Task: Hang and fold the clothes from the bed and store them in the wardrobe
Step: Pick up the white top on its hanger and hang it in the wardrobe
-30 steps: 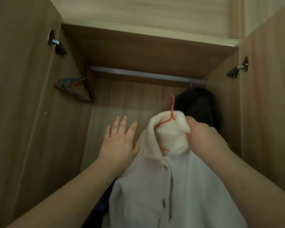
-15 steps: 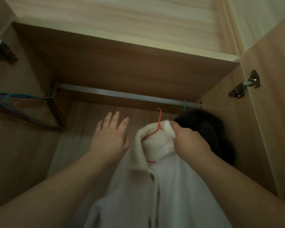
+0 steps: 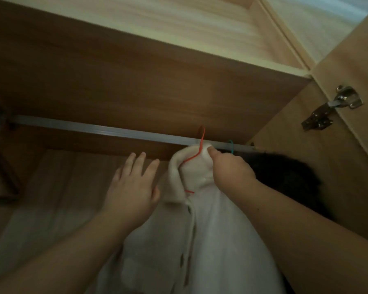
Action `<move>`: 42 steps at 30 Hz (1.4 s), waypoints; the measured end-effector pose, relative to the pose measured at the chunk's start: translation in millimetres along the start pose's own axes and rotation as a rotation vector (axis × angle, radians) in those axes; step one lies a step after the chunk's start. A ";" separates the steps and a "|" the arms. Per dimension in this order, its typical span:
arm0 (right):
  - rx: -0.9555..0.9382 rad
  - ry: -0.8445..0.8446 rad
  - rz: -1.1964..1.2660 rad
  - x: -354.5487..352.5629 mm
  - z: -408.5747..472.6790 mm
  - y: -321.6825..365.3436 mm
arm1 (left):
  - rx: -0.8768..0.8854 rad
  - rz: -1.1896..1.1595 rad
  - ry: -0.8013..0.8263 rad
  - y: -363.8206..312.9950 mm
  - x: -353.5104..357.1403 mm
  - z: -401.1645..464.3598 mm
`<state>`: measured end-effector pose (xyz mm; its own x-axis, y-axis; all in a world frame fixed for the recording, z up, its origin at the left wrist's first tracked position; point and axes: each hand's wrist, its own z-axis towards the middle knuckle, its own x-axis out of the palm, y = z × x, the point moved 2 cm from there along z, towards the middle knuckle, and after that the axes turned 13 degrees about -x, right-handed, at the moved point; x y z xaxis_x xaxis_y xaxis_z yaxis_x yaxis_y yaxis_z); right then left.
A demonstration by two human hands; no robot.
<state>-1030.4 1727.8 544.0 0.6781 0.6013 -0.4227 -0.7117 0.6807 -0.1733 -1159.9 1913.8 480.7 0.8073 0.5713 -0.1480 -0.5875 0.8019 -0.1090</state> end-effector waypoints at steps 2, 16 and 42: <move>0.000 0.050 -0.004 13.0 2.7 5.4 | -0.006 -0.009 0.006 -1.6 7.5 -1.5; -0.038 0.071 -0.078 36.9 -2.5 35.8 | 0.008 -0.104 0.013 -19.5 39.5 -19.7; -0.193 -0.012 0.490 -82.3 -238.7 73.6 | -0.121 -0.086 0.297 -35.5 -177.6 -170.6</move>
<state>-1182.3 1628.5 353.7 0.2588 0.8352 -0.4853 -0.9659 0.2302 -0.1189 -1292.1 1754.1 343.2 0.8131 0.4123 -0.4110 -0.5347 0.8081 -0.2471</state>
